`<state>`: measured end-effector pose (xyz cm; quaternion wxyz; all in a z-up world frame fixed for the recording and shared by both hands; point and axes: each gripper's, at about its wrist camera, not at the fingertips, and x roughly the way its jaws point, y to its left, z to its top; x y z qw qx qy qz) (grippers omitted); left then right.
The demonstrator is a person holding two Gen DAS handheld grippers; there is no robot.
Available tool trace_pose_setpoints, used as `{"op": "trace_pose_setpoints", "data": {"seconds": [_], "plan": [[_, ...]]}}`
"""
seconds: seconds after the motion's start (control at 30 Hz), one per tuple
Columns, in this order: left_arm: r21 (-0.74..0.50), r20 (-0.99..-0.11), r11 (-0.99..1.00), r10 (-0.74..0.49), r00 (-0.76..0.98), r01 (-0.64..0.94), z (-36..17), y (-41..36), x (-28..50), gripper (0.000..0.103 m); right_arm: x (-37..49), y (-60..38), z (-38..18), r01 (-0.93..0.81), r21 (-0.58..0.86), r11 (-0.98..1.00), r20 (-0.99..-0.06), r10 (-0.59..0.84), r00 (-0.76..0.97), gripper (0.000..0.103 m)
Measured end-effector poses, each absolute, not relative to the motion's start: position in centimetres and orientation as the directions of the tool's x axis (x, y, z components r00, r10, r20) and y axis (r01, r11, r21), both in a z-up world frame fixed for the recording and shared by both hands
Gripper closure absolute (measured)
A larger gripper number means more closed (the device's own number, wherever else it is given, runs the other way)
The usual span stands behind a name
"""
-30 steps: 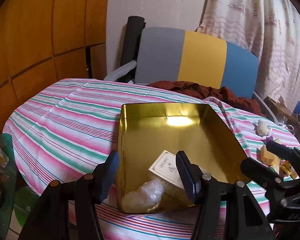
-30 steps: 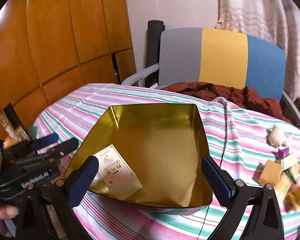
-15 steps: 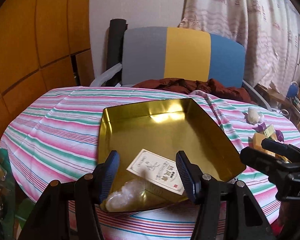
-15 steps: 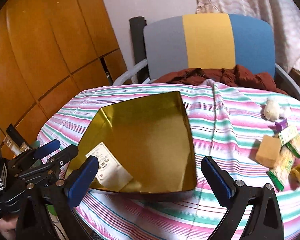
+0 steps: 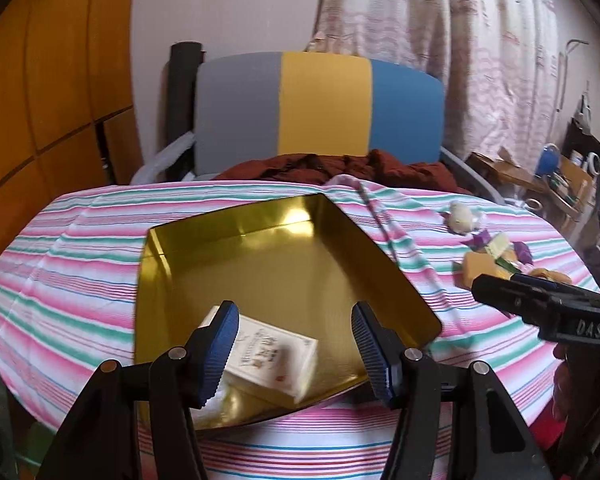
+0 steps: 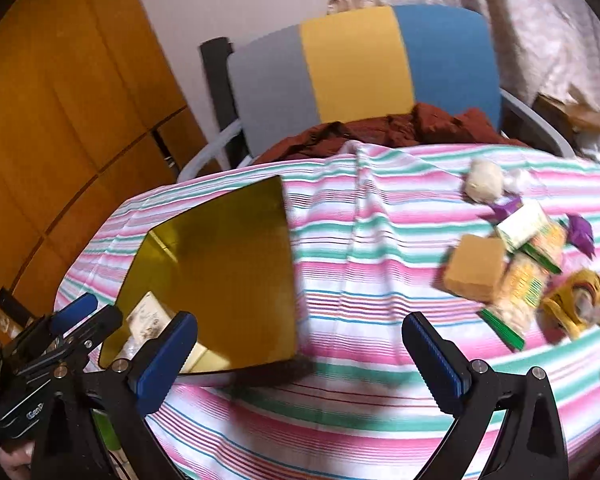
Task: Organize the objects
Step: 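Withdraw both grippers from the tray back toward the pile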
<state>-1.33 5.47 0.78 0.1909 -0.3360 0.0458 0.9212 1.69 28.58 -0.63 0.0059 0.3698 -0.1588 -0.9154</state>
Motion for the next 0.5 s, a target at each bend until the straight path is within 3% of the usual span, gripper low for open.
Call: {"op": "trace_pose_setpoints", "data": {"seconds": [0.27, 0.5], "plan": [[-0.064, -0.646, -0.870, 0.409, -0.644, -0.489, 0.9, 8.6, -0.8, 0.043, 3.4, 34.5, -0.9, -0.237, 0.338, -0.911, -0.702, -0.077, -0.708, 0.000], [-0.067, -0.657, -0.812, 0.474, -0.587, -0.580, 0.8, 11.9, -0.2, 0.043, 7.1, 43.0, 0.2, -0.430, 0.383, -0.818, -0.695, 0.052, -0.717, 0.000]]}}
